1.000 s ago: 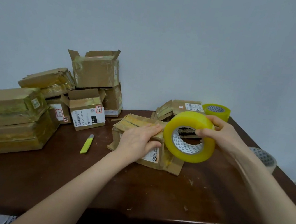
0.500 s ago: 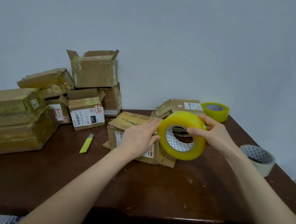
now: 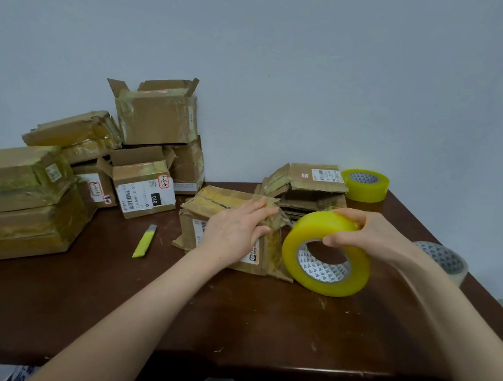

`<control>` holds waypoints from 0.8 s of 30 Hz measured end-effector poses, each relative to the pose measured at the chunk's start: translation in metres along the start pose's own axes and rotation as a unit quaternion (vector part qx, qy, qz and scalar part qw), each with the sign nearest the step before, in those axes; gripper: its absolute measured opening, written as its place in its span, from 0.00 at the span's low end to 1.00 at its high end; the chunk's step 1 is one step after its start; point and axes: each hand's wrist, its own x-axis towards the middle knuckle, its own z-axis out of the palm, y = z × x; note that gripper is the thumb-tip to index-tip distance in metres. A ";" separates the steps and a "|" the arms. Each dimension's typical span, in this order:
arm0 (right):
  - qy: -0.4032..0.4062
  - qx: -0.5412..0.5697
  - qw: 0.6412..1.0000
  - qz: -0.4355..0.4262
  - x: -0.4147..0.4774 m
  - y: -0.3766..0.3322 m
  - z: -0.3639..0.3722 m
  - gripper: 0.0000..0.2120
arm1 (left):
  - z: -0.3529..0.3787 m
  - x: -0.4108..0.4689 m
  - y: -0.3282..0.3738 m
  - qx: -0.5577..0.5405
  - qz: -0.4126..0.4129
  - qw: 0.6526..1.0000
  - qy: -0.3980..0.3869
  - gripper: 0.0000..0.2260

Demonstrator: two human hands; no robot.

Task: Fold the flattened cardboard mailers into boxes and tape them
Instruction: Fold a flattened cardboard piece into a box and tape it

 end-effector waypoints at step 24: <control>0.061 0.027 0.998 -0.012 -0.003 -0.001 0.006 0.07 | 0.000 0.005 -0.001 0.011 -0.017 0.999 -0.037 0.23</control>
